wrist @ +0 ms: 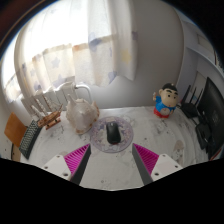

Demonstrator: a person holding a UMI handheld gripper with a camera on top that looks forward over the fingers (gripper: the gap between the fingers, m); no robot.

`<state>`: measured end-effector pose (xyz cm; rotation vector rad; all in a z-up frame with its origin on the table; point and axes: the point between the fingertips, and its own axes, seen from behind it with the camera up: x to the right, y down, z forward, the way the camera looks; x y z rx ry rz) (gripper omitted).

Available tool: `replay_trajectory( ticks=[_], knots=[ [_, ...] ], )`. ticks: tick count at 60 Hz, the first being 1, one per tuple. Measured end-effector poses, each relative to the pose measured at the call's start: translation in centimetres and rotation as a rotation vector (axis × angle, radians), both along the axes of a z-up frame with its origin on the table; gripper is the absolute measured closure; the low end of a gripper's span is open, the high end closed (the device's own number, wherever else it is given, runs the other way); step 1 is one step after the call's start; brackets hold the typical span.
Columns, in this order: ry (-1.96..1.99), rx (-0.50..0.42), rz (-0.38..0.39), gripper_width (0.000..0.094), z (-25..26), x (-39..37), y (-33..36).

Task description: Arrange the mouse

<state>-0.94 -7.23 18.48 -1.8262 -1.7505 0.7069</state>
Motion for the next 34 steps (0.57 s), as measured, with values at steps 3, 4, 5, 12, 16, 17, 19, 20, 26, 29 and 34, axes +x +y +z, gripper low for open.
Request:
replay_trajectory(
  ticks=[3, 4, 5, 12, 16, 17, 19, 20, 26, 29, 34],
  knots=[
    [-0.002, -0.017, 0.005, 0.0075, 2.0, 3.2, -0.6],
    [0.002, -0.019, 0.005, 0.0077, 2.6, 4.1, -0.7],
    [0.007, -0.019, 0.003, 0.0076, 3.2, 4.9, -0.8],
    [0.003, -0.013, -0.010, 0.0076, 4.5, 9.4, -1.0],
    [-0.003, -0.014, -0.010, 0.0075, 4.2, 10.6, -1.1],
    [-0.003, -0.013, -0.014, 0.0079, 4.1, 10.7, -1.0],
    [-0.003, -0.001, -0.024, 0.0085, 3.9, 10.9, -0.6],
    [-0.004, 0.011, -0.028, 0.0085, 3.8, 10.9, -0.3],
    [-0.008, 0.060, -0.063, 0.0077, 3.5, 11.1, 1.3],
    [-0.010, 0.056, -0.064, 0.0076, 3.3, 11.2, 1.3],
    [-0.011, 0.041, -0.061, 0.0086, 3.2, 11.4, 0.7]
  ],
)
